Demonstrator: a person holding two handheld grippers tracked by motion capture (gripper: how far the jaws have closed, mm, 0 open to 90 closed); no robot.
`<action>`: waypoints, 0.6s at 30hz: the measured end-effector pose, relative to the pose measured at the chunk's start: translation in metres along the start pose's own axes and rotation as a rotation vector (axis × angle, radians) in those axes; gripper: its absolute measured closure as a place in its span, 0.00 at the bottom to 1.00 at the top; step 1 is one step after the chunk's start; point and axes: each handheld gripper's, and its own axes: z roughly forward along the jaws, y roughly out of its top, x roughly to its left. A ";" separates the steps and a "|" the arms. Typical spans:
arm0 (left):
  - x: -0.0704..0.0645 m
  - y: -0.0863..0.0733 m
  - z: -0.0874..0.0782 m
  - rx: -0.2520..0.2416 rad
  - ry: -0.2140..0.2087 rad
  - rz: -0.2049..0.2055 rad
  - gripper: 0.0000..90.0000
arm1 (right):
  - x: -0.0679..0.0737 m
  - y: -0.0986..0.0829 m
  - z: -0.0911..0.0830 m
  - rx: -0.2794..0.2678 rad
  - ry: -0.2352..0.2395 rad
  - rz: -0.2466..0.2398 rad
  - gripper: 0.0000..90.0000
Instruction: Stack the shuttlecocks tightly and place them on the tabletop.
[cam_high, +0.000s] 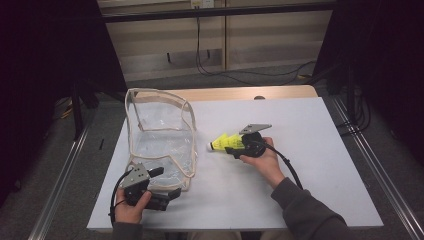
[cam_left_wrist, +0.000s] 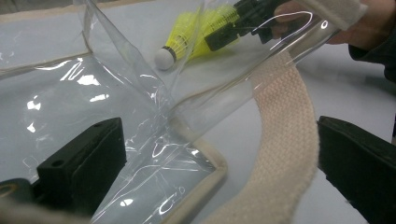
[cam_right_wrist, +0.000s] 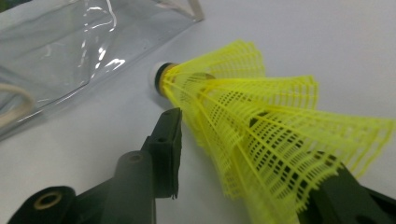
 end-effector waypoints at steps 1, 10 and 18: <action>0.000 0.000 0.000 0.000 0.000 0.000 0.03 | 0.000 0.000 0.000 0.000 0.000 0.000 0.61; 0.000 0.000 0.000 -0.001 0.000 0.000 0.03 | 0.000 0.005 0.007 -0.008 -0.027 -0.062 0.89; 0.000 0.000 0.000 -0.001 -0.004 0.000 0.03 | -0.001 0.008 0.001 -0.009 0.019 -0.053 0.89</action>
